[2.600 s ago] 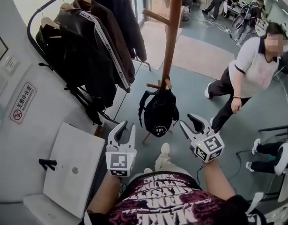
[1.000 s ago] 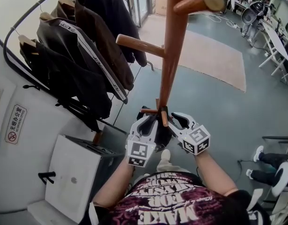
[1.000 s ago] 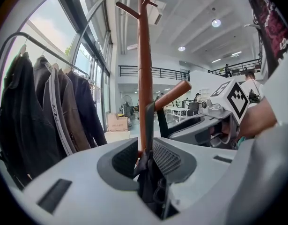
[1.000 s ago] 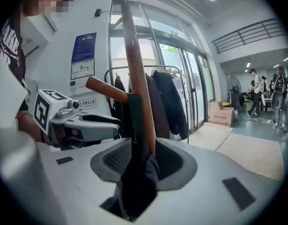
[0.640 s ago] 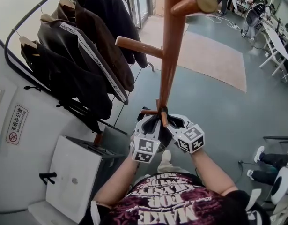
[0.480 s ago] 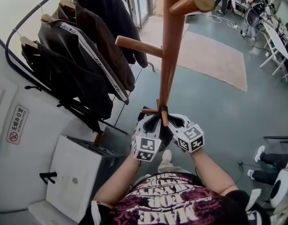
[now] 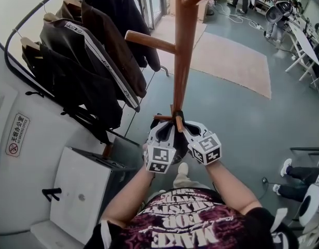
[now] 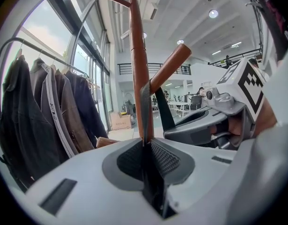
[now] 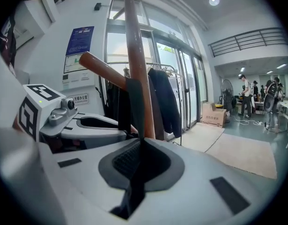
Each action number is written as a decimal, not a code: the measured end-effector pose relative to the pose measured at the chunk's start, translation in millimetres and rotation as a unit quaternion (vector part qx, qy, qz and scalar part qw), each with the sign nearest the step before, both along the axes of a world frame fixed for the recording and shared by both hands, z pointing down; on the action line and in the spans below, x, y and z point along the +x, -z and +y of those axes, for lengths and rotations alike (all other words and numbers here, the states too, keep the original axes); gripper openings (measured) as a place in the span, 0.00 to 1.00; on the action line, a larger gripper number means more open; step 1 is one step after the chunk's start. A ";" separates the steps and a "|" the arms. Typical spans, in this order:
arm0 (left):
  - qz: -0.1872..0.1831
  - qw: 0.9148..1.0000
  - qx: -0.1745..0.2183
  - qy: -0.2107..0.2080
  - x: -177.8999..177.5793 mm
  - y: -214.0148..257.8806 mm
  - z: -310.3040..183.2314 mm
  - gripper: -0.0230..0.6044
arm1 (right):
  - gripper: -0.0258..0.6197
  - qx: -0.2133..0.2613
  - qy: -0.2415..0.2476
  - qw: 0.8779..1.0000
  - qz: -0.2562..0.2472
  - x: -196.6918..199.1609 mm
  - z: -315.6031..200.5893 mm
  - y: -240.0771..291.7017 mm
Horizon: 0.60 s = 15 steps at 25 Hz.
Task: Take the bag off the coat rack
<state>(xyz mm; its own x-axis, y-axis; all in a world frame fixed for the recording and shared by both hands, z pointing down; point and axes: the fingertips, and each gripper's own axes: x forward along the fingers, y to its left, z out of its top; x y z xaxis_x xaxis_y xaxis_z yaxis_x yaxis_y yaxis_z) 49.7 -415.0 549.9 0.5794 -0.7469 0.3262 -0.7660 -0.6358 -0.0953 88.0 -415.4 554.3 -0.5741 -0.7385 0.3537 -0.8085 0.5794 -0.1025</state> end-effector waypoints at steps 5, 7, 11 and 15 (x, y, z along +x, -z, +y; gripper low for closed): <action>0.017 1.000 -0.004 0.004 -2.7 6.8 2.7 0.09 | 0.05 -0.009 -0.007 1.000 -0.023 4.5 3.6 2.7; 0.016 1.000 -0.002 0.002 -1.8 8.8 2.6 0.06 | 0.05 -0.012 -0.010 0.999 -0.030 6.9 3.0 2.9; 0.024 1.000 -0.014 0.008 -4.2 11.9 3.8 0.06 | 0.05 -0.019 -0.015 0.999 -0.042 8.2 4.8 4.4; 0.031 0.999 -0.019 0.010 -5.3 13.9 7.9 0.05 | 0.05 -0.020 -0.019 0.998 -0.053 11.5 8.5 7.5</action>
